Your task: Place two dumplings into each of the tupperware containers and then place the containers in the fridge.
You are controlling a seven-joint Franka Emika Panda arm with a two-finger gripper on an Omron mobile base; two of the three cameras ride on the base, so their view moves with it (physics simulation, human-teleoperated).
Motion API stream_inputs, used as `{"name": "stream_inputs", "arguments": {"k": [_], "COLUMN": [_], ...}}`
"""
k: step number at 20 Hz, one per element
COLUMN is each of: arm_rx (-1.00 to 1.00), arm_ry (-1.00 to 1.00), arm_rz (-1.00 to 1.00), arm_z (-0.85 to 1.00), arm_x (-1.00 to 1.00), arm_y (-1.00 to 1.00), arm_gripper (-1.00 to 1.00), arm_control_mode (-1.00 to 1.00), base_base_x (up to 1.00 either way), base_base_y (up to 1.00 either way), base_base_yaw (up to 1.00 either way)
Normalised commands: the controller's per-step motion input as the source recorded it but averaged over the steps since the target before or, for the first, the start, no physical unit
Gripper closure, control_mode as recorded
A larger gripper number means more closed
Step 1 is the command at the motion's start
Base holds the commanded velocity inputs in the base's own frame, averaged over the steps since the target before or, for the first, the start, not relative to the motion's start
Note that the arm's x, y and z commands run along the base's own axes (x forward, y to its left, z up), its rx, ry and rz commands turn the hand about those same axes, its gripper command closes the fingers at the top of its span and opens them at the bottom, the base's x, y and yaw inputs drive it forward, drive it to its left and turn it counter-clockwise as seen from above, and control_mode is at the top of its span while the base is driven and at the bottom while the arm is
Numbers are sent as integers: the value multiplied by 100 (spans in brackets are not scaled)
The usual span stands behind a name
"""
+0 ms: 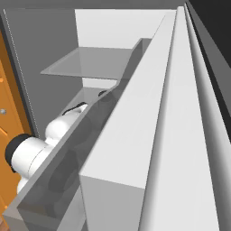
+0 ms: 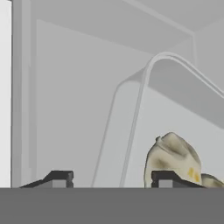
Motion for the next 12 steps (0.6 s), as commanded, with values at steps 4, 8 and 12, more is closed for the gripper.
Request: {"name": "stream_inputs", "arguments": {"k": [4,8,12], "arm_rx": [0,0,0], "arm_ry": [-4,6,21], "arm_rz": [0,-4,-15], "arm_z": [21,77,77], "arm_x": [-23,-42,-76], "arm_y": [-8,-8,0], "arm_gripper": [-100,-100,-100], "arm_control_mode": [-100,-100,-100], "base_base_x": [0,0,0], "base_base_y": [0,0,0], "base_base_yaw": [0,0,0]}}
